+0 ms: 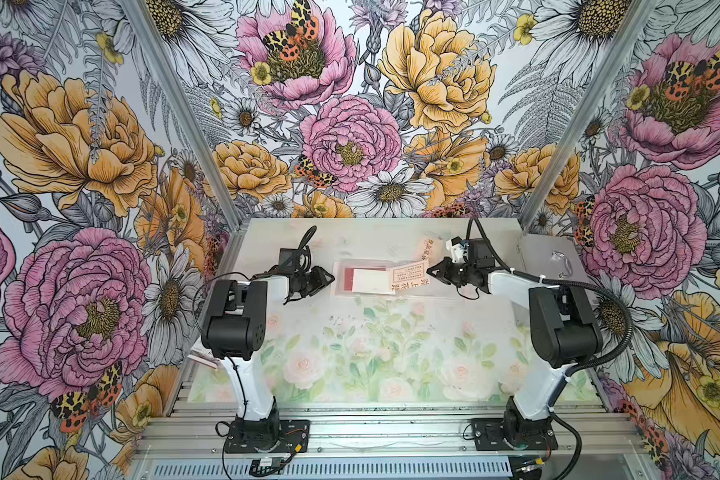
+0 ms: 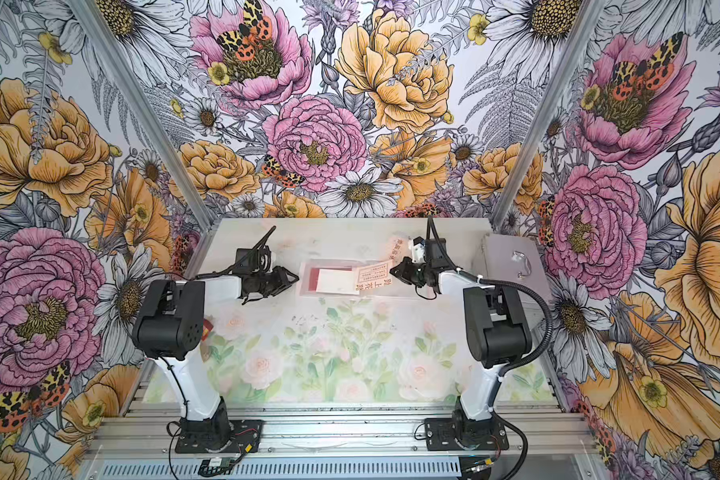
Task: Place the photos into the photo albums
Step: Insert the photo into the photo album.
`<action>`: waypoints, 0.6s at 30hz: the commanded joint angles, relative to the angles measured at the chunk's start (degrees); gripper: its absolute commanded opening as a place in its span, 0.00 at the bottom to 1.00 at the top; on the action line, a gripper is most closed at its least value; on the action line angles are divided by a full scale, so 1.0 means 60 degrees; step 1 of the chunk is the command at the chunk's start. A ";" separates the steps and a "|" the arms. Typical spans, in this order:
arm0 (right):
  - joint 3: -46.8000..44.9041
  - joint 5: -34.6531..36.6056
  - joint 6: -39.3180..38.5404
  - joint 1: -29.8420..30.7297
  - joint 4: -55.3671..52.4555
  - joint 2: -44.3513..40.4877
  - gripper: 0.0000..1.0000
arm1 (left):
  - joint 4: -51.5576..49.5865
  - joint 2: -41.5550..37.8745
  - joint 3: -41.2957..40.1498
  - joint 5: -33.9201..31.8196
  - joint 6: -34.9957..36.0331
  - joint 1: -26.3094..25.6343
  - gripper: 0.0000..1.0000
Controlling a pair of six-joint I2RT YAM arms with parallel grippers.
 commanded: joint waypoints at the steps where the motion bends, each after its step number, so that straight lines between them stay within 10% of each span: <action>1: 0.0000 0.0226 0.0124 0.0167 0.0153 0.0321 0.00 | 0.0061 0.0133 0.0255 0.0197 0.0194 -0.0084 0.43; 18: 0.1704 -0.0014 0.0278 0.1031 0.0037 0.1651 0.00 | 0.0028 -0.0033 0.0227 0.0242 0.0178 -0.0156 0.43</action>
